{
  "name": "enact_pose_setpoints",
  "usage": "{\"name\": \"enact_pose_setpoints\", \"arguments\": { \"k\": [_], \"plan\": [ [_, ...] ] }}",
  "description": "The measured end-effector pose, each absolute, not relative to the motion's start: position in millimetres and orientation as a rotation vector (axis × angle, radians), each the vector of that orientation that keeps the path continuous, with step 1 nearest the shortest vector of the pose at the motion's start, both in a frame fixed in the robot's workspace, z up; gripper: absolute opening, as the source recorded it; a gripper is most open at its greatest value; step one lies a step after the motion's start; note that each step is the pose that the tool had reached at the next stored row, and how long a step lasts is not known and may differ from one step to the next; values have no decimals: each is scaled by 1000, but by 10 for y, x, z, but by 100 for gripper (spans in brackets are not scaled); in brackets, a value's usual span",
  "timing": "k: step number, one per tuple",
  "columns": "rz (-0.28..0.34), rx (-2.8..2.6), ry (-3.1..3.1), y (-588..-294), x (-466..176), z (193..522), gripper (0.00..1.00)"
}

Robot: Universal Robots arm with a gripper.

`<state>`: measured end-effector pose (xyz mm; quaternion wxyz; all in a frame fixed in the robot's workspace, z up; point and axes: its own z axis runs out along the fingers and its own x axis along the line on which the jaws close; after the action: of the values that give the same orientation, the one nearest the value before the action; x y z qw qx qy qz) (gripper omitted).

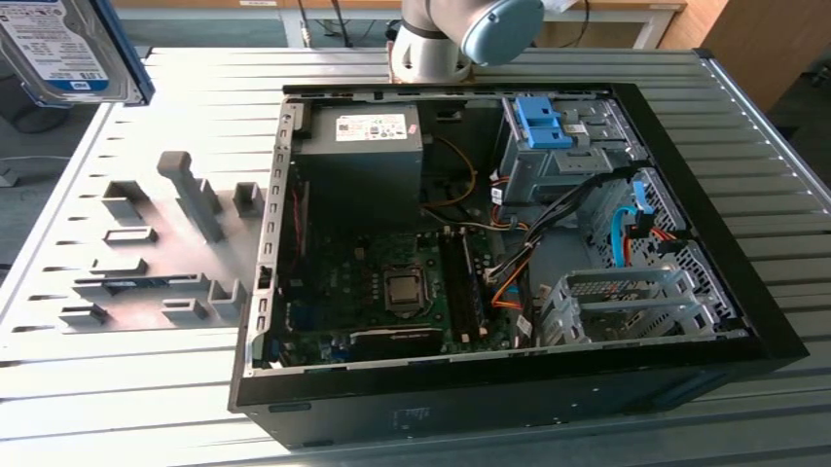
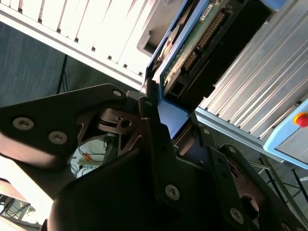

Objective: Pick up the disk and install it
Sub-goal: 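Pick up the disk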

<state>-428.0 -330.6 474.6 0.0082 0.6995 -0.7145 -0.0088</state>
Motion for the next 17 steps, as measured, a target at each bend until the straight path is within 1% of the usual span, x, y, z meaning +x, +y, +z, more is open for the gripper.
{"name": "enact_pose_setpoints", "arguments": {
  "k": [17],
  "plan": [
    [-27, 2186, -2233, -3306, -4233, 4745, 36]
  ]
}}
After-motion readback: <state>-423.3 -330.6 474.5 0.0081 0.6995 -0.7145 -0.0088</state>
